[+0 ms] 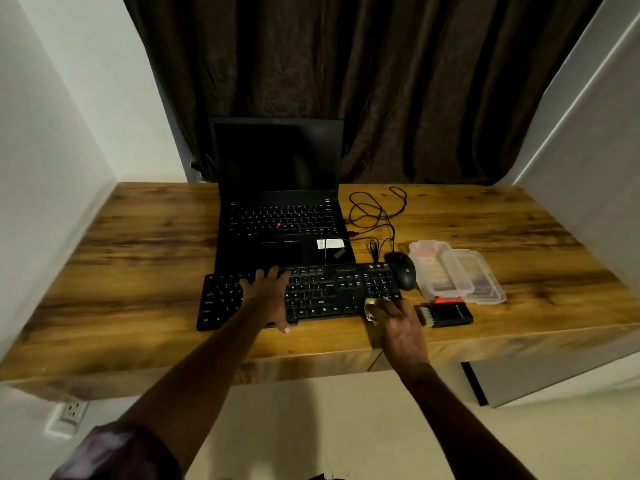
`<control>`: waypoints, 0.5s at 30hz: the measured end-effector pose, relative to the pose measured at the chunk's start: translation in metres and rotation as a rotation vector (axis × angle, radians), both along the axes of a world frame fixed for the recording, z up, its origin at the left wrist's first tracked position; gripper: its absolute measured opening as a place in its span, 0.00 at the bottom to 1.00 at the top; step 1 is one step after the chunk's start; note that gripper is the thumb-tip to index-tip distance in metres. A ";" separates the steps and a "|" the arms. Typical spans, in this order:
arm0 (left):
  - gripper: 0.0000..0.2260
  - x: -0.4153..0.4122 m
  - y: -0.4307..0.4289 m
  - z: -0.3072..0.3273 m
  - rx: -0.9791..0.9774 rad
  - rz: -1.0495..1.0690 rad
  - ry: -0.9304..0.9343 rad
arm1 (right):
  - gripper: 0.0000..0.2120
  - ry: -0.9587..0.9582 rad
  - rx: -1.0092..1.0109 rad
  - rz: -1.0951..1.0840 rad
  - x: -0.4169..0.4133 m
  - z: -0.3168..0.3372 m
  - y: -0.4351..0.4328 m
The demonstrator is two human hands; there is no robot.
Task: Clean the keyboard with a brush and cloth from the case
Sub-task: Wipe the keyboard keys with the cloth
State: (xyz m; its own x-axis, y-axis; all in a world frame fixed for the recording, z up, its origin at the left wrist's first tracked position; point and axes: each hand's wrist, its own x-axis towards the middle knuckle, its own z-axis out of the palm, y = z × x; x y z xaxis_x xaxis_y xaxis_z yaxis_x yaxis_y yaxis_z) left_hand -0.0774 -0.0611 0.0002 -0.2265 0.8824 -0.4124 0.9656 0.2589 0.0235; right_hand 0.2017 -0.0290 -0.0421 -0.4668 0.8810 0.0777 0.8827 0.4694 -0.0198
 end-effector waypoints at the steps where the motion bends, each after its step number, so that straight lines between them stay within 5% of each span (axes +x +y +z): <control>1: 0.58 0.000 0.000 0.000 -0.001 0.000 0.000 | 0.32 0.013 0.005 -0.044 0.007 0.001 0.003; 6: 0.59 0.001 0.000 0.001 0.012 0.011 -0.014 | 0.27 0.056 0.025 -0.175 0.017 0.004 0.008; 12: 0.63 -0.013 -0.003 -0.007 0.049 -0.012 -0.020 | 0.32 0.017 0.014 0.057 -0.004 -0.003 -0.003; 15: 0.63 -0.018 -0.006 -0.008 0.061 -0.004 -0.081 | 0.35 0.079 0.010 -0.035 0.010 -0.001 0.006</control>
